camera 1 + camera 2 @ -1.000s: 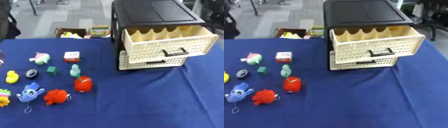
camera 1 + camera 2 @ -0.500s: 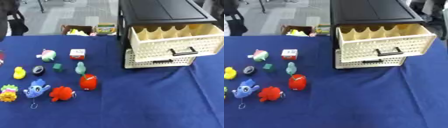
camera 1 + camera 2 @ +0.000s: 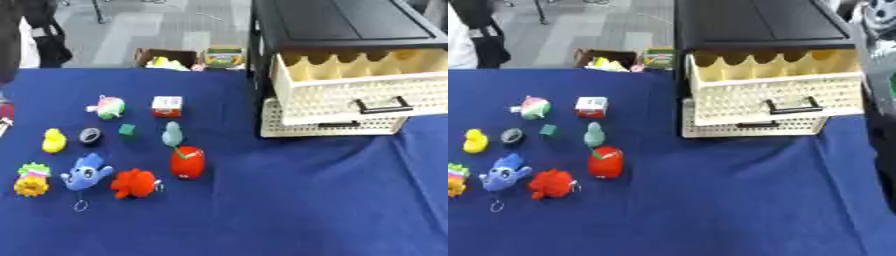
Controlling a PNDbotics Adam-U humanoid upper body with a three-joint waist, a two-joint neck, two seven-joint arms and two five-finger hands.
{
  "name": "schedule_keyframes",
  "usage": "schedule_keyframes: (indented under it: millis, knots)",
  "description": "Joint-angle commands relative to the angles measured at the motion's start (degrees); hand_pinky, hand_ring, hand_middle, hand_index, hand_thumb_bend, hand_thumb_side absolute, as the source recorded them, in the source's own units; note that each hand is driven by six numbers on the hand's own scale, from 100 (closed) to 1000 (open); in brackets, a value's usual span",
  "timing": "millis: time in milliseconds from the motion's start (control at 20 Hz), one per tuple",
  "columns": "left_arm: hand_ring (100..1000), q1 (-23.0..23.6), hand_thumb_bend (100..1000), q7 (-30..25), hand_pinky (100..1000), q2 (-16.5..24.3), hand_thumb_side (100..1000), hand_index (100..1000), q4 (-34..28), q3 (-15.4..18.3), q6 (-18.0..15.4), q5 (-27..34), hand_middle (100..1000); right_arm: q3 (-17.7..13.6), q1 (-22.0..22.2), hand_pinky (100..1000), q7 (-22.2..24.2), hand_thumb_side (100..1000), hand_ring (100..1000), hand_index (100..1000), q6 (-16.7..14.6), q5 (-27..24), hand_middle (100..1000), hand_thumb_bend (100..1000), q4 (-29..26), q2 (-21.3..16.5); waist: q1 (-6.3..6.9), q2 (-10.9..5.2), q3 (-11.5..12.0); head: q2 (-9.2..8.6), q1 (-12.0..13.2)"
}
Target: Pick up objects from table and place into drawer.
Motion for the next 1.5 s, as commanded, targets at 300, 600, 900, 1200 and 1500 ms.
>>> schedule_keyframes:
  millis: [300,600,900,1200,1500]
  knots:
    - [841,-1.22,100,-0.76,616,1.55,570,804,-0.71,0.45,-0.67,-4.01,681,0.53,-0.64,644,-7.98,1000,653,852,-2.37,6.69,670,100,-5.33,7.04,0.74,-1.66,3.22,1.55,-0.15]
    - [778,-2.39,100,-9.71,607,5.89,164,841,-0.71,0.35,0.06,-22.92,640,1.01,-0.21,641,-8.01,1000,652,847,-3.14,7.90,668,100,-6.99,9.29,1.29,-1.71,5.33,2.36,-2.16]
    - [756,-5.58,100,-21.70,596,10.01,250,883,-0.71,-3.01,-1.46,-38.50,658,1.48,-0.28,642,-7.39,1000,653,844,-3.65,8.46,667,100,-8.36,10.74,1.52,-1.57,5.88,2.18,-3.69]
    - [780,-8.63,100,-30.75,624,12.16,286,954,-0.71,-7.04,-3.17,-45.40,692,1.85,-0.57,642,-6.83,1000,655,843,-3.98,8.59,669,100,-9.21,11.36,1.53,-1.49,5.87,1.74,-4.04]
    - [803,-10.86,100,-40.65,652,13.00,512,986,-0.71,-11.06,-5.38,-48.31,723,2.10,-0.50,644,-6.60,1000,657,842,-4.19,8.53,669,100,-10.06,12.13,1.66,-1.58,5.82,1.43,-3.84]
